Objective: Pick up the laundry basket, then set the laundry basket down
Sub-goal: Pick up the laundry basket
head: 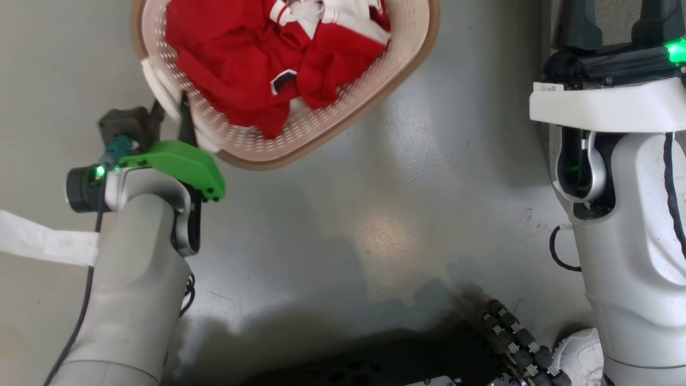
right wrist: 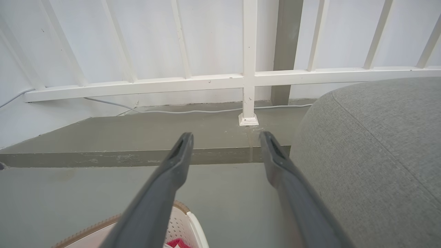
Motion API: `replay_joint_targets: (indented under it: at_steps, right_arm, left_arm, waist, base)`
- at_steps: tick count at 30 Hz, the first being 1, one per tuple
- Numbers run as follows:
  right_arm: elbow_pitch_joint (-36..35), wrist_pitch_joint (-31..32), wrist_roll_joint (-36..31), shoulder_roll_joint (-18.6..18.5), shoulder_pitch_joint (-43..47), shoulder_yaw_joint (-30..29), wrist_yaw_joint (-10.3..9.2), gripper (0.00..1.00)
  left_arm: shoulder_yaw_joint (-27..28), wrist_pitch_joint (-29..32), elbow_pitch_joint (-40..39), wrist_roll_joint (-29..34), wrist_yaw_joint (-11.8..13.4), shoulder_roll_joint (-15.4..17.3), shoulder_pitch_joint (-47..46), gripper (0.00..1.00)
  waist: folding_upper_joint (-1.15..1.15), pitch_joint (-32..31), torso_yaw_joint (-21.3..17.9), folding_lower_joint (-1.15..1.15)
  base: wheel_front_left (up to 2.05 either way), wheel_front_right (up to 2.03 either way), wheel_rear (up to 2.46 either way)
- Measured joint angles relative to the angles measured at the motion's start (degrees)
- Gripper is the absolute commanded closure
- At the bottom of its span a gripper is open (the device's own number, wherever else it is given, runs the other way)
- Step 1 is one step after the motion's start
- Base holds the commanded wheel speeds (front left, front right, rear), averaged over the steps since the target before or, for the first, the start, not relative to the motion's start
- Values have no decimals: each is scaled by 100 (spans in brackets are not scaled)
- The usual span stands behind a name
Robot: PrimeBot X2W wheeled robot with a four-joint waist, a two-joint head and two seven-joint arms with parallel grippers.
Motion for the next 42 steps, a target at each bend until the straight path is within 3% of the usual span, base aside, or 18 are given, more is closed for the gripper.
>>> replay_joint_targets:
  at_steps: [1,2,42]
  right_arm:
    - [2,0,0,0,-3,2,0,0]
    - [4,0,0,1,-7,3,0,0]
    - [77,0,10,0,-74,-26,-1,0]
  left_arm:
    - [4,-29,26,-56,29,-13,-29,93]
    - [4,-30,66,-60,29,-9,-67,100]
    - [54,-71,668,234,134,-30,-382,100]
  waist:
    - [0,1,-2,0]
    - [0,2,-3,0]
    - [0,-117,55,0]
  base:
    - [0,0,0]
    - [0,0,0]
    - [0,0,0]
